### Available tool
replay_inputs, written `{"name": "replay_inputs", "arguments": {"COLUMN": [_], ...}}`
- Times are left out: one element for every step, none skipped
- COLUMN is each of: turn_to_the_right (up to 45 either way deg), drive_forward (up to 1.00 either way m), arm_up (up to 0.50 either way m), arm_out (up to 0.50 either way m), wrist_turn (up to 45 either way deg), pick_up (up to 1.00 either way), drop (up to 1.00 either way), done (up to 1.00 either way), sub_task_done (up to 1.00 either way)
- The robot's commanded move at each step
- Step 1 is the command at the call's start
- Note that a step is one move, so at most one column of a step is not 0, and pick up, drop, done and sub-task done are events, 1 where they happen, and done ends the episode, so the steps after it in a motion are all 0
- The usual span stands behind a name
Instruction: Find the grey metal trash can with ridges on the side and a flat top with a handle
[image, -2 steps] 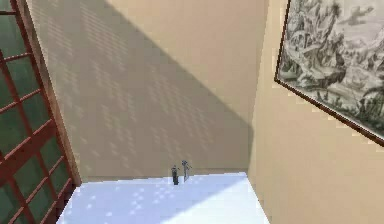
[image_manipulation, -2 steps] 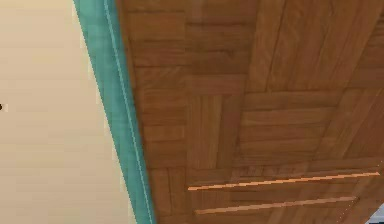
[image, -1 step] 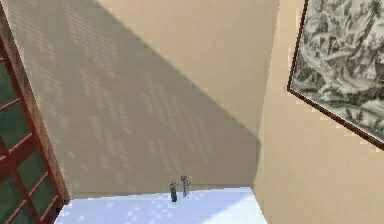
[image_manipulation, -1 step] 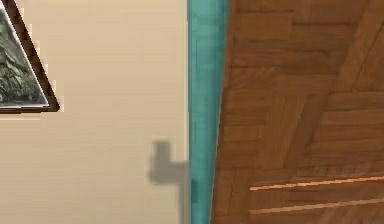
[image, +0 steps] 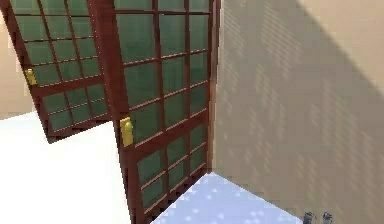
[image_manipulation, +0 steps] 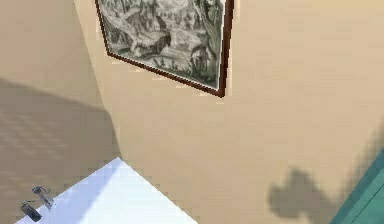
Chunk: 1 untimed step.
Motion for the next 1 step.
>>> {"name": "replay_inputs", "arguments": {"turn_to_the_right": [-9.0], "drive_forward": [0.00], "arm_up": [0.00], "arm_out": [0.00], "wrist_turn": [0.0], "pick_up": [0.00], "drop": [0.00], "done": [0.00], "sub_task_done": [0.00]}}
